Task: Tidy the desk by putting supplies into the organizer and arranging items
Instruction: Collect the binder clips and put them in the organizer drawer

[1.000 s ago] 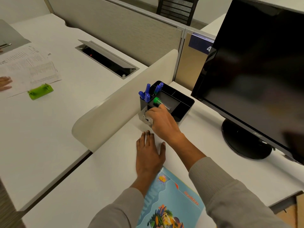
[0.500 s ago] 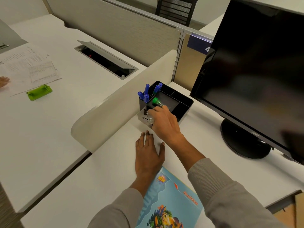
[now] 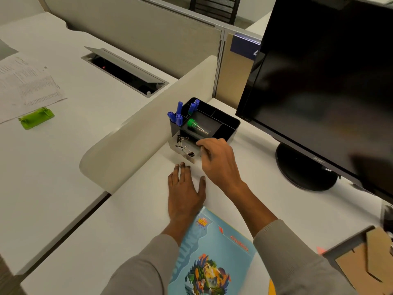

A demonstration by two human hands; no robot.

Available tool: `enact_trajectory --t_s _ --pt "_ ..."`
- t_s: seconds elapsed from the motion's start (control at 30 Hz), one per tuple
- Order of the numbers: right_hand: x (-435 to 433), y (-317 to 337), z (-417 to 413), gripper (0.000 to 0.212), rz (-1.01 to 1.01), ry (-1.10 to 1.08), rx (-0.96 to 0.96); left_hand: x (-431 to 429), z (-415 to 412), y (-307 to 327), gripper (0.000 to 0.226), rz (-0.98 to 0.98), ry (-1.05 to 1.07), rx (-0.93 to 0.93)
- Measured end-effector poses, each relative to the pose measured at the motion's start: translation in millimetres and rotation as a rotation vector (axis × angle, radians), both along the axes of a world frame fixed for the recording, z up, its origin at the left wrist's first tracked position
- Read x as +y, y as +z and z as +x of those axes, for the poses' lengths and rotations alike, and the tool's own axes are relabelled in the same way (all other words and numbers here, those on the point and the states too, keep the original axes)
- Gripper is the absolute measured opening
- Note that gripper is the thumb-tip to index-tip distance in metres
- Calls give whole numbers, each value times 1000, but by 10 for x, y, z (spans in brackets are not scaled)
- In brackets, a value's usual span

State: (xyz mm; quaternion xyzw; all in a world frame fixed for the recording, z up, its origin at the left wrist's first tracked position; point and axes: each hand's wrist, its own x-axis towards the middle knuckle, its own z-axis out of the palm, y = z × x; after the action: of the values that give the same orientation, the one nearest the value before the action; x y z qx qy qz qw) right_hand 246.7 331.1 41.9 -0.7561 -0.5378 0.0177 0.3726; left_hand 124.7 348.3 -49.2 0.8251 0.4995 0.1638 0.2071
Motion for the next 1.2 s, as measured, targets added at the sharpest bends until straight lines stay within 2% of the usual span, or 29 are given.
enact_trajectory --t_s 0.17,0.47,0.63,0.73,0.9,1.0,1.2 --pt "-547 -37 65 18 88 -125 41 -24 -4 39 64 25 -6 -18" --pt "-1844 -323 144 17 -4 -298 166 -13 -31 -24 74 -22 -37 -73" --pt "-2584 -410 163 16 -27 -428 207 52 -93 12 55 -145 -19 -267" --pt "-2964 -378 173 17 -37 -485 224 -34 -106 143 45 -119 -26 -331" --pt "-3558 -333 181 18 -36 -567 213 -577 -1 352 30 -34 -208 -351" --pt "-3894 -299 120 22 -64 -621 268 -1055 133 479 26 -19 -357 -363" --pt "-4498 -311 -79 17 -63 -734 309 -2081 343 679 25 -163 -595 -400"
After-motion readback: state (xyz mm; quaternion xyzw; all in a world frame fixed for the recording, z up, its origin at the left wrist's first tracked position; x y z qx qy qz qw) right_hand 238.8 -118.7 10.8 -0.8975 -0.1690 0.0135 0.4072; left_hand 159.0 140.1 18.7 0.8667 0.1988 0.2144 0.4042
